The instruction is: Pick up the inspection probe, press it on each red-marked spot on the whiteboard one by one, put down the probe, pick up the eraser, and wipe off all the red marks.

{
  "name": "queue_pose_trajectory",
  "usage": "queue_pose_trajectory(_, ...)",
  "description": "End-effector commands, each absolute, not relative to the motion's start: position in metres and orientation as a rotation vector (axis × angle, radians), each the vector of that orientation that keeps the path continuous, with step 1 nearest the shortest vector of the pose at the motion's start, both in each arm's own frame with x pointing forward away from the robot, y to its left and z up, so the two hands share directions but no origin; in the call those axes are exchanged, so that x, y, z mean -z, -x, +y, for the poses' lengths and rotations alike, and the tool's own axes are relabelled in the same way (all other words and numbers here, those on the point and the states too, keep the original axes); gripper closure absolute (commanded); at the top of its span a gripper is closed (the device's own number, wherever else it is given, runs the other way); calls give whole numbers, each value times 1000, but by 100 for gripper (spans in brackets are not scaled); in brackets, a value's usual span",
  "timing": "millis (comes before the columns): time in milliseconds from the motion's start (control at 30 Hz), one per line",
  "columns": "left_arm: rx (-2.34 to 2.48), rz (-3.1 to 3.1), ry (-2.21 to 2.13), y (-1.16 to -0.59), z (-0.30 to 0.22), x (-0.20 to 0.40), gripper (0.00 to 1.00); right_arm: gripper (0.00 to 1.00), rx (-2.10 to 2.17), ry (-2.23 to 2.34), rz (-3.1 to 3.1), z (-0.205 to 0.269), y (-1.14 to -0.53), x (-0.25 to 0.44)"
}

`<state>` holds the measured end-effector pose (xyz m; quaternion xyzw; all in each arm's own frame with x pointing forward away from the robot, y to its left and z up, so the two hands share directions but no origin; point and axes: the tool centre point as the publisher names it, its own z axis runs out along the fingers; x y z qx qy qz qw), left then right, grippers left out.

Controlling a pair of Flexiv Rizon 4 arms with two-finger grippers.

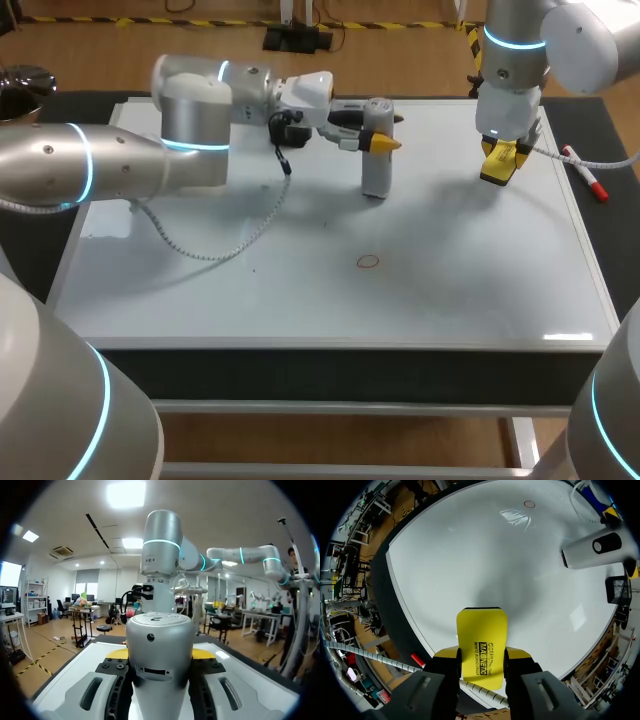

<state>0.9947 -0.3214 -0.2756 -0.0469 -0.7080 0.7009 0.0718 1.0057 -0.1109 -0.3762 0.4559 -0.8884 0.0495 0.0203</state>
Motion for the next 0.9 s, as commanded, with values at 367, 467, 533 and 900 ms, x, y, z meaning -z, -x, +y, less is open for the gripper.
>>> queue_pose_trajectory(367, -2183, -2246, -13, -1008, -231, 231, 100, 100, -157, -1415, -2752, -111, -1006, 375)
queue_pose_trajectory(467, -2209, -2259, -75, -1010, -205, 230, 100, 100, -157, -1415, -2752, -111, -1006, 375)
queue_pose_trajectory(533, -2222, -2284, -107, -1010, -185, 229, 100, 100, -157, -1415, -2752, -111, -1006, 375)
queue_pose_trajectory(900, -2225, -2377, -253, -1018, -100, 242, 100, 100, -157, -1415, -2752, -111, -1006, 375)
